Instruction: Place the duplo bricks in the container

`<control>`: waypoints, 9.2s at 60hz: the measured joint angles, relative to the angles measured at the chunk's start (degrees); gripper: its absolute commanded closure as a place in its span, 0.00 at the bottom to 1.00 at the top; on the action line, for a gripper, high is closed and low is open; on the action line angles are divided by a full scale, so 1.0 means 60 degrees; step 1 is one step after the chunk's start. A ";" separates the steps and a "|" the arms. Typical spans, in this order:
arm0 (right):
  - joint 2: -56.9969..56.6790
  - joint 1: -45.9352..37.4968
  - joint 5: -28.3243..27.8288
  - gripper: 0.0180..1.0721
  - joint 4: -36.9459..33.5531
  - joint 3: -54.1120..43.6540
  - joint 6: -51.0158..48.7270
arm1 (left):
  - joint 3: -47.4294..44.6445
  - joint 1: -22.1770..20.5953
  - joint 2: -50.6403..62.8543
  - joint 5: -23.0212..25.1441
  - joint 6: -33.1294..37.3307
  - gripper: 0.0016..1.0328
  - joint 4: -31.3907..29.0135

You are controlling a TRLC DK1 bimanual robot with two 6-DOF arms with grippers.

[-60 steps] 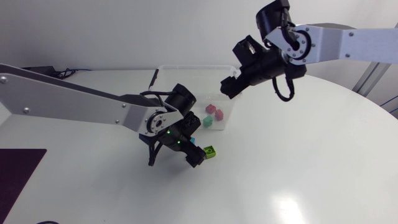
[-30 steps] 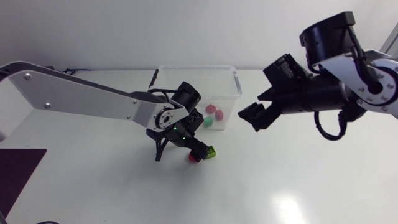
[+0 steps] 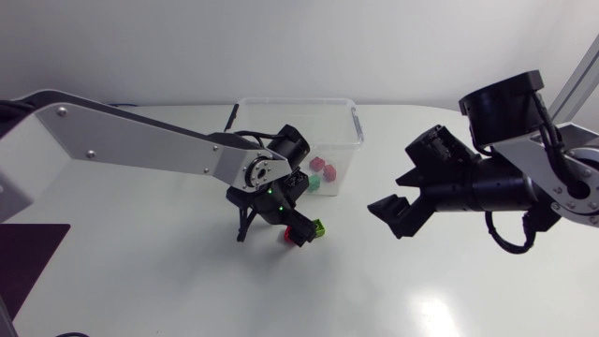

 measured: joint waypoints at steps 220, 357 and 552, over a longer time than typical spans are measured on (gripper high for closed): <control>0.6561 0.2135 0.1752 0.67 0.0892 0.2579 0.3213 | 0.1650 0.2692 -0.2441 0.0444 0.0539 0.08 0.0860; 0.5872 0.0259 0.1290 0.66 -0.0594 0.7085 0.3173 | -0.2040 0.0576 -0.0798 -0.0430 0.0750 0.08 0.3610; -0.0805 0.0790 0.1647 0.05 -0.0036 -0.0699 0.2197 | 0.2109 0.2674 -0.0550 -0.0648 0.1042 0.04 0.2422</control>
